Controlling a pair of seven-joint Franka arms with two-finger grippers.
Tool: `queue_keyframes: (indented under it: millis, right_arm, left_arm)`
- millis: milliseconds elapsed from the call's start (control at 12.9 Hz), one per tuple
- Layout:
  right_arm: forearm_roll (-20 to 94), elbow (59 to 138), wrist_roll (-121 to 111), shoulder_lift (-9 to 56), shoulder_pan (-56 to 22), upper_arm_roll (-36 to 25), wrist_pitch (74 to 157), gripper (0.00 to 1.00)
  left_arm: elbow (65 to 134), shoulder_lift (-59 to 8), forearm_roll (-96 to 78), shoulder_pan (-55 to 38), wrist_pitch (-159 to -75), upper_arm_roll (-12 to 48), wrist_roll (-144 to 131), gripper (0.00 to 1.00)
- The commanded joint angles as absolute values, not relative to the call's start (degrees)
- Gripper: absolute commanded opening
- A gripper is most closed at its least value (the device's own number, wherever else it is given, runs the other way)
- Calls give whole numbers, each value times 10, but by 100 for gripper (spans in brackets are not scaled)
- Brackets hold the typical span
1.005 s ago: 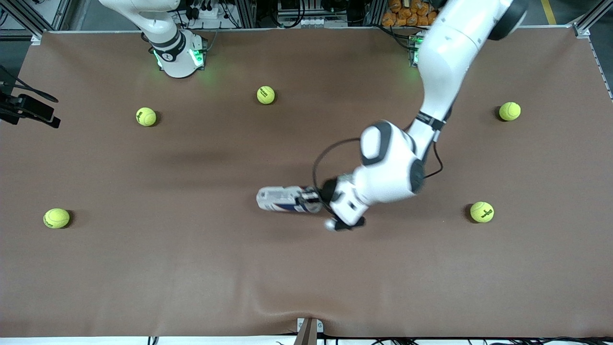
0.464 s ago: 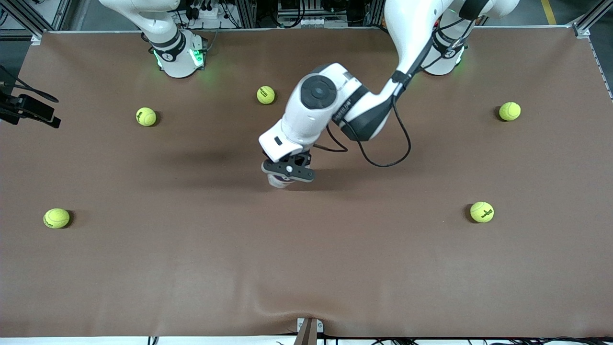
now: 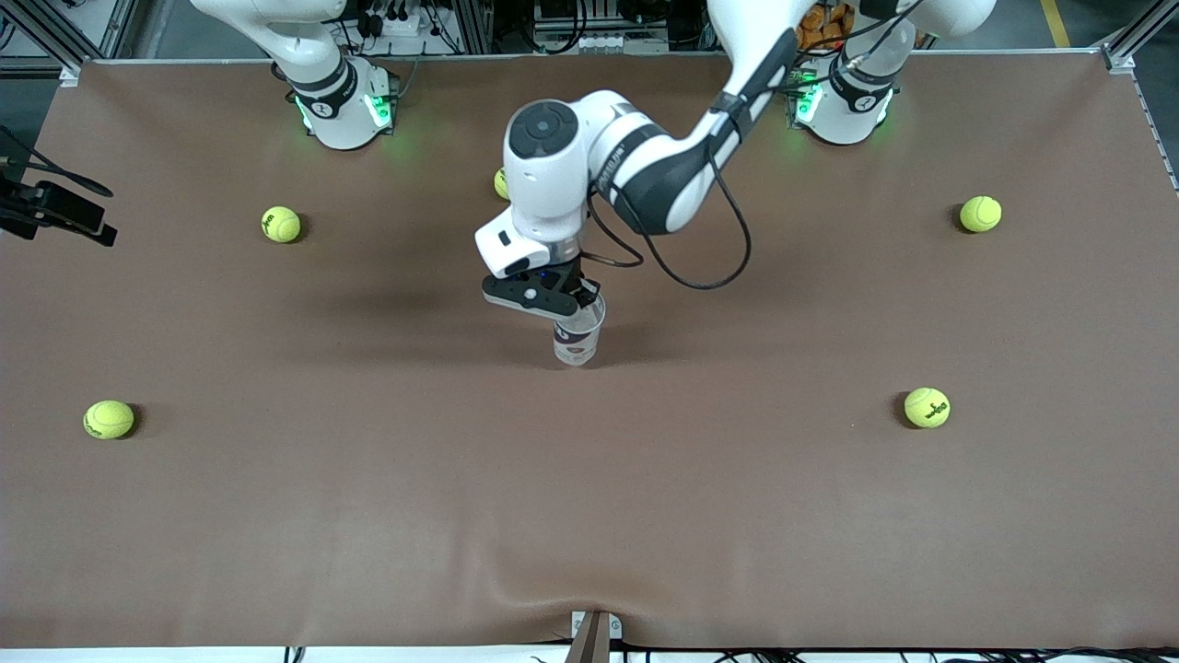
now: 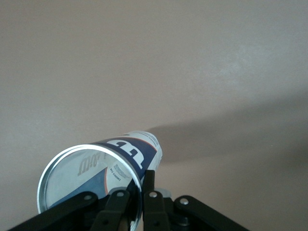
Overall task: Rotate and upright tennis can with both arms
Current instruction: 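Lift and rotate the can upright with the left gripper, then set the can down upright and open the left gripper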
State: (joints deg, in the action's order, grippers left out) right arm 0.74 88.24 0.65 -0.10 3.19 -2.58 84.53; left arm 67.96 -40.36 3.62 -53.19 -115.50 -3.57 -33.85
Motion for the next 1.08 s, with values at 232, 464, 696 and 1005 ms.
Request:
queue_keyframes:
  millis: [232,464,696,1005]
  right_arm:
    - [3,875,11,1,36,-20,839,100]
    - [3,875,11,1,36,-21,839,100]
    - [3,875,11,1,37,-21,839,100]
    - [3,876,11,1,35,-20,838,100]
  left_arm:
    - [681,-421,77,-548,-1148,-49,-319,24]
    - [682,-417,76,-546,-1148,-49,-312,100]
    - [679,-397,67,-541,-1147,-47,-312,100]
    - [682,-309,44,-495,-1091,-48,-311,100]
